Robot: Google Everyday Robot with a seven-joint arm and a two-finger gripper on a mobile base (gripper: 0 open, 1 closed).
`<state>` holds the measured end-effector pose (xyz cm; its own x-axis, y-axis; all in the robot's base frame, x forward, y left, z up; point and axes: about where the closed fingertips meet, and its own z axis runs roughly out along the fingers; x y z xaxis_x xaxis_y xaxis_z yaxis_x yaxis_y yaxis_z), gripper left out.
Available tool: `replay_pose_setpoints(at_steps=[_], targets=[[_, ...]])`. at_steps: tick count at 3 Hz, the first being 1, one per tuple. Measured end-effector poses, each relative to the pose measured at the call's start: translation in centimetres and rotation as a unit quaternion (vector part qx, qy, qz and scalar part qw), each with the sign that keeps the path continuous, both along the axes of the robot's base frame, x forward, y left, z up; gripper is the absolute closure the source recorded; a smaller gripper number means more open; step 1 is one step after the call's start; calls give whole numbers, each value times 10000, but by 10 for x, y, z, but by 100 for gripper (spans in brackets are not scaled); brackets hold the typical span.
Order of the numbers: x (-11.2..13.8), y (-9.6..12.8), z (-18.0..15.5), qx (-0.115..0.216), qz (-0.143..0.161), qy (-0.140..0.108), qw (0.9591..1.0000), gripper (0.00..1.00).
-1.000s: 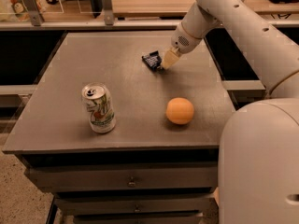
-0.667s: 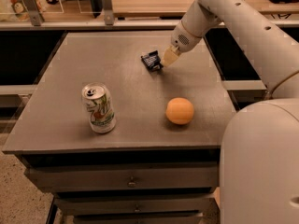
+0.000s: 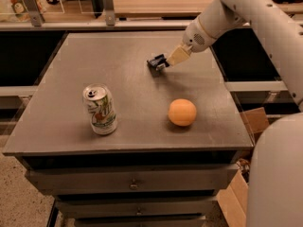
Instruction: Move rxbar blueberry near 7up can
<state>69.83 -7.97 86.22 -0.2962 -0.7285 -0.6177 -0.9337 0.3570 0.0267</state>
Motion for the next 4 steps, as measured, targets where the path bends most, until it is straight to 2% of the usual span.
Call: replay_pose_setpoints(at_steps=[1, 2, 4], targets=[[-24, -6, 15, 375, 282, -199, 9987, 100], [-55, -5, 27, 680, 649, -389, 9948, 100], [-115, 13, 41, 1138, 1368, -616, 9821, 100]])
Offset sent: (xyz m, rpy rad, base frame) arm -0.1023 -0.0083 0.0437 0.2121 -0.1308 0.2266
